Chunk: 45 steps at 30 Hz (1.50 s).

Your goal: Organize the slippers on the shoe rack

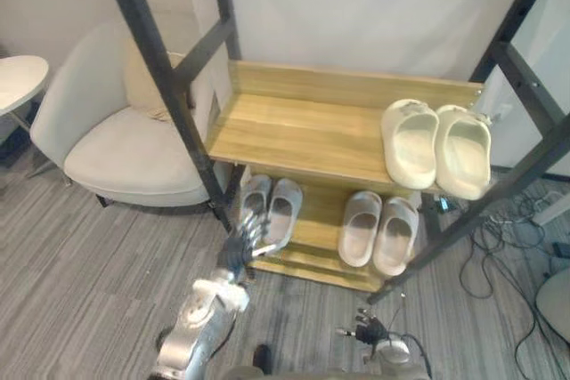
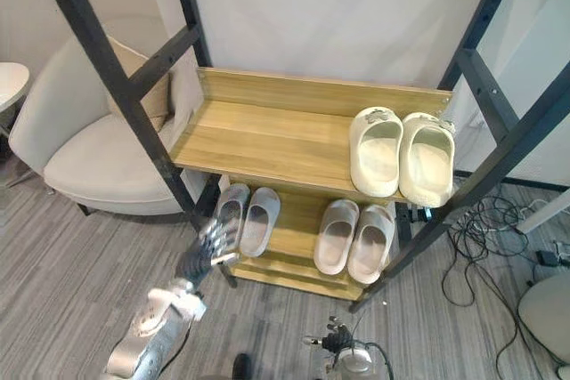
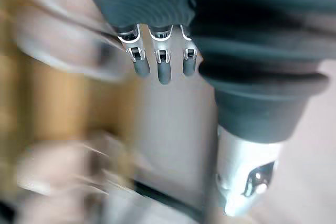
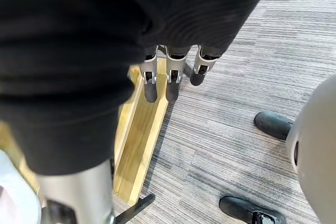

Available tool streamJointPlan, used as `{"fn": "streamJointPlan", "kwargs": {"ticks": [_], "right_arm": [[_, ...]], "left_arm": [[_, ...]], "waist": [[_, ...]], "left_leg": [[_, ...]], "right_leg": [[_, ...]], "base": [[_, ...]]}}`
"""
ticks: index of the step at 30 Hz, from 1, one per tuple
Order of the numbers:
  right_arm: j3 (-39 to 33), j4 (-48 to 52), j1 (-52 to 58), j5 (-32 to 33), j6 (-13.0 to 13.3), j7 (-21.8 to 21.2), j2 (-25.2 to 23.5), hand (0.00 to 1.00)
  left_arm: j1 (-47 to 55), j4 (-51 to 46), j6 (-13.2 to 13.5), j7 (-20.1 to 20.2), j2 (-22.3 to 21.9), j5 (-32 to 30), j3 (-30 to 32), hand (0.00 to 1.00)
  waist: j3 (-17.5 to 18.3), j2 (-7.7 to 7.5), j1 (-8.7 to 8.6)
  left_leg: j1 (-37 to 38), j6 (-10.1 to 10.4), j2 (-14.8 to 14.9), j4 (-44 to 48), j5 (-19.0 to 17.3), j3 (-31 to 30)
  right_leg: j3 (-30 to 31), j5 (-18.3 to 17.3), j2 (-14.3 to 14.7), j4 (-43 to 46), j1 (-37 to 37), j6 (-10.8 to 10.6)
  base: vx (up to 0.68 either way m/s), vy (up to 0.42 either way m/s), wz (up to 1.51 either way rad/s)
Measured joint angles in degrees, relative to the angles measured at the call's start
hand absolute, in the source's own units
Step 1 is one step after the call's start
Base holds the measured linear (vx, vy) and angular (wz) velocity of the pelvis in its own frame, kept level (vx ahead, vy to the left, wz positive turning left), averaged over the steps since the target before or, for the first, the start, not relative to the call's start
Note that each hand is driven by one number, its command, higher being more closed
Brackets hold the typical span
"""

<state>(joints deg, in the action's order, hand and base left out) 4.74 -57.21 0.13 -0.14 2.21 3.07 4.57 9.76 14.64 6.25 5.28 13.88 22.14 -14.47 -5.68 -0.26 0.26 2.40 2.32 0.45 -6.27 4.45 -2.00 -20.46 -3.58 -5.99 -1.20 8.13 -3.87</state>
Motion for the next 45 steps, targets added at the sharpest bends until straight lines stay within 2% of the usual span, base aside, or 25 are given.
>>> {"fn": "streamJointPlan", "kwargs": {"ticks": [1,2,4,8,14,20,22,23,24,25,26,27,28,31,33,35,36,37,38,40,41,42,43,44,45], "right_arm": [[0.0,0.0,0.2,0.0,0.0,-0.1,0.0,0.0],[0.0,0.0,0.3,0.0,0.0,-0.1,0.0,0.0],[-0.1,0.0,1.5,0.0,0.1,-0.3,0.0,0.0],[-0.2,0.0,2.4,0.0,0.1,-0.3,0.0,0.0],[-0.3,0.0,2.1,-1.8,0.6,0.1,-0.2,0.0],[-0.2,-0.6,1.8,-2.5,0.7,0.4,-0.4,0.0],[-0.3,-1.2,1.5,-3.2,0.7,0.4,-0.7,0.0],[-0.4,-1.2,1.3,-3.3,0.7,0.5,-0.9,0.0],[-0.3,-1.1,0.7,-3.3,0.7,0.6,-1.0,0.0],[-0.2,-1.0,0.2,-3.4,0.7,0.6,-1.0,0.0],[-0.2,-0.9,0.1,-3.5,0.7,0.6,-0.8,0.0],[-0.2,-0.9,0.1,-3.7,0.8,0.6,-0.9,0.0],[-0.1,-0.8,0.3,-3.7,0.8,0.4,-1.2,0.0],[-0.1,1.2,1.5,-3.2,1.5,0.3,-1.3,0.0],[0.0,2.4,3.2,-2.5,2.4,0.3,-1.0,0.0],[-0.1,2.5,2.2,-2.1,2.4,0.3,-1.0,0.0],[0.0,2.5,2.0,-2.1,2.4,0.3,-0.7,0.0],[0.0,3.0,0.9,-2.0,2.4,0.3,0.2,0.0],[-0.2,3.0,0.7,-1.9,2.3,0.5,0.7,0.0],[-0.3,3.0,0.3,-1.9,2.3,0.9,0.6,0.0],[-1.9,2.9,-0.6,-1.9,2.3,1.5,-0.1,0.0],[-3.2,3.0,-1.6,-1.9,2.2,2.1,-0.7,0.0],[-4.2,3.0,-1.9,-1.9,2.2,2.2,-1.1,0.0],[-4.5,3.0,-1.9,-1.9,2.2,2.3,-1.2,0.0],[-4.8,3.0,-1.6,-1.4,2.2,2.7,-1.1,0.0]], "left_arm": [[0.0,5.7,-0.3,-0.1,-0.6,-3.1,1.1,0.0],[0.0,7.3,-0.4,-0.1,-0.9,-3.8,1.6,0.0],[-0.1,17.6,-0.4,-1.6,-2.5,-10.7,4.8,0.0],[-0.2,28.2,-0.5,-4.2,-4.0,-17.3,8.8,0.0],[-1.3,32.3,-0.6,-8.0,-5.2,-22.0,9.6,0.0],[-1.3,36.0,-0.6,-10.0,-6.9,-23.1,11.7,0.0],[-1.7,36.7,-0.8,-10.2,-7.2,-23.2,12.4,0.0],[-1.8,36.7,-0.8,-10.2,-7.3,-23.2,12.5,0.0],[-2.6,36.8,-0.9,-10.2,-7.3,-23.1,12.9,0.0],[-3.2,36.9,-1.1,-10.5,-7.4,-23.1,12.8,0.0],[-3.6,36.9,-1.1,-10.6,-7.2,-23.1,12.7,0.0],[-4.1,36.8,-1.3,-10.9,-7.2,-23.1,12.7,0.0],[-4.4,36.7,-1.6,-11.1,-6.9,-23.1,12.4,0.0],[-4.8,36.5,-1.6,-11.5,-6.2,-23.0,12.5,0.0],[-5.1,36.3,-1.6,-11.7,-6.7,-23.0,12.8,0.0],[-5.3,35.3,-1.5,-11.7,-7.5,-23.0,12.9,0.0],[-5.7,35.5,-1.5,-11.8,-8.0,-23.0,12.9,0.0],[-6.4,35.2,-1.5,-11.8,-9.4,-22.8,12.8,0.0],[-6.3,34.6,-1.5,-11.8,-11.3,-22.0,13.0,0.0],[-6.3,33.6,-1.4,-11.7,-12.6,-21.9,13.1,0.0],[-7.0,33.4,-1.5,-11.5,-13.5,-21.9,13.1,0.0],[-7.8,33.4,-1.6,-11.4,-13.7,-22.0,13.1,0.0],[-8.0,33.4,-1.6,-11.3,-13.7,-22.0,13.0,0.0],[-8.0,33.4,-1.6,-11.3,-13.7,-22.1,13.0,0.0],[-8.5,33.5,-1.6,-11.3,-13.6,-22.1,12.6,0.0]], "waist": [[0.2,-0.34,0.08],[0.3,-0.46,0.08],[0.7,-1.48,0.12],[0.9,-2.16,0.07],[0.7,-1.76,0.08],[0.3,-1.18,0.23],[0.0,-1.75,0.2],[-0.2,-2.14,0.2],[-1.3,-2.64,0.14],[-1.7,-2.5,0.1],[-2.1,-2.57,-0.08],[-2.2,-2.86,-0.32],[-1.9,-3.41,-0.18],[-1.8,-3.82,-0.43],[-1.4,-4.4,-0.23],[-2.2,-3.43,1.24],[-2.8,-2.61,1.28],[-3.7,-0.48,0.99],[-4.3,0.56,1.05],[-4.3,0.96,1.26],[-4.6,0.42,0.82],[-5.0,-0.09,0.24],[-5.3,-0.51,-0.07],[-5.3,-0.58,-0.1],[-5.3,-0.4,-0.21]], "left_leg": [[-0.1,0.0,0.0,0.0,0.0,-0.1],[-0.1,0.0,0.0,0.0,0.0,-0.1],[-0.2,0.1,-0.1,0.0,-0.1,-0.2],[-0.1,0.1,-0.2,0.0,-0.1,-0.1],[0.5,0.2,0.0,0.0,-0.3,1.3],[2.2,0.4,0.3,0.0,-1.7,4.7],[1.7,-0.2,-0.2,1.0,-2.9,5.4],[1.4,-0.3,-0.6,1.7,-3.3,5.2],[0.5,-0.9,-0.9,3.9,-4.6,3.7],[0.0,-1.2,-1.1,5.8,-5.4,1.9],[-0.1,-1.3,-1.5,6.9,-5.8,0.1],[-0.2,-1.4,-2.0,7.7,-6.0,-2.2],[-0.4,-1.3,-2.3,8.5,-6.0,-4.9],[-4.2,-0.4,-4.4,10.8,-5.3,-10.6],[-6.9,0.8,-6.1,11.6,-4.7,-14.4],[-10.5,2.8,-6.4,11.5,-3.3,-17.3],[-11.0,3.3,-6.1,11.7,-3.0,-18.2],[-13.1,4.5,-5.0,11.9,-2.2,-21.5],[-14.2,5.3,-4.1,11.6,-0.9,-22.8],[-15.3,3.6,-2.9,9.6,1.7,-20.2],[-17.3,0.8,-1.2,12.3,-0.1,-10.3],[-20.0,-0.4,0.7,21.0,-3.0,1.4],[-20.2,-1.3,2.1,25.5,-5.4,7.4],[-20.2,-1.6,2.8,27.0,-6.6,9.7],[-19.6,-2.0,5.0,31.0,-10.4,15.3]], "right_leg": [[-0.1,-0.2,0.0,0.0,0.0,-0.2],[-0.2,-0.2,0.0,0.0,0.0,-0.2],[-0.3,-0.2,-0.1,0.0,0.0,-0.3],[-0.2,0.0,-0.2,0.0,0.0,-0.1],[0.8,-0.1,-0.2,0.5,0.0,-0.1],[4.8,-0.3,0.0,1.5,-0.7,0.0],[5.5,-4.0,-1.6,8.5,-4.2,-1.2],[5.4,-4.5,-2.3,10.4,-4.8,-1.6],[5.8,-6.2,-3.8,18.2,-7.2,-3.9],[8.3,-6.0,-4.7,27.6,-10.6,-3.9],[11.4,-5.5,-4.7,32.9,-12.5,-3.1],[14.6,-5.4,-4.3,36.3,-13.5,-2.6],[20.1,-7.2,-2.8,37.7,-13.7,-1.9],[30.3,-10.5,0.0,34.0,-14.1,-1.2],[34.6,-13.6,0.3,30.1,-12.6,-0.9],[31.2,-17.0,-0.4,24.5,-11.5,0.1],[30.3,-16.9,0.0,24.0,-11.6,0.2],[26.8,-16.4,1.4,24.0,-12.4,0.8],[23.5,-16.1,2.1,23.9,-12.2,1.6],[19.5,-15.4,2.6,23.1,-12.1,3.2],[15.3,-14.5,2.0,21.3,-12.1,4.7],[11.5,-14.1,1.2,20.9,-11.7,5.1],[9.5,-14.0,0.7,20.9,-11.2,5.3],[8.5,-13.9,0.6,20.9,-10.9,5.3],[5.3,-13.9,0.3,20.8,-10.4,5.4]], "base": [[-0.01,0.0,0.05],[0.0,0.001,0.05],[0.01,0.001,0.04],[0.01,0.0,-0.01],[0.0,0.001,-0.07],[-0.02,0.012,-0.37],[-0.01,0.022,-0.2],[-0.04,-0.006,0.18],[-0.06,-0.007,0.51],[-0.05,0.0,0.82],[-0.01,0.028,1.01],[0.03,0.001,1.27],[0.05,-0.033,1.27],[0.0,-0.107,1.21],[-0.04,-0.193,1.07],[-0.03,-0.217,0.77],[-0.12,-0.298,0.99],[-0.15,-0.235,1.23],[-0.19,-0.306,1.43],[-0.09,-0.155,1.11],[-0.05,-0.14,1.44],[-0.05,-0.17,1.66],[0.0,-0.112,1.22],[-0.01,-0.06,1.15],[-0.03,0.004,1.16]]}}
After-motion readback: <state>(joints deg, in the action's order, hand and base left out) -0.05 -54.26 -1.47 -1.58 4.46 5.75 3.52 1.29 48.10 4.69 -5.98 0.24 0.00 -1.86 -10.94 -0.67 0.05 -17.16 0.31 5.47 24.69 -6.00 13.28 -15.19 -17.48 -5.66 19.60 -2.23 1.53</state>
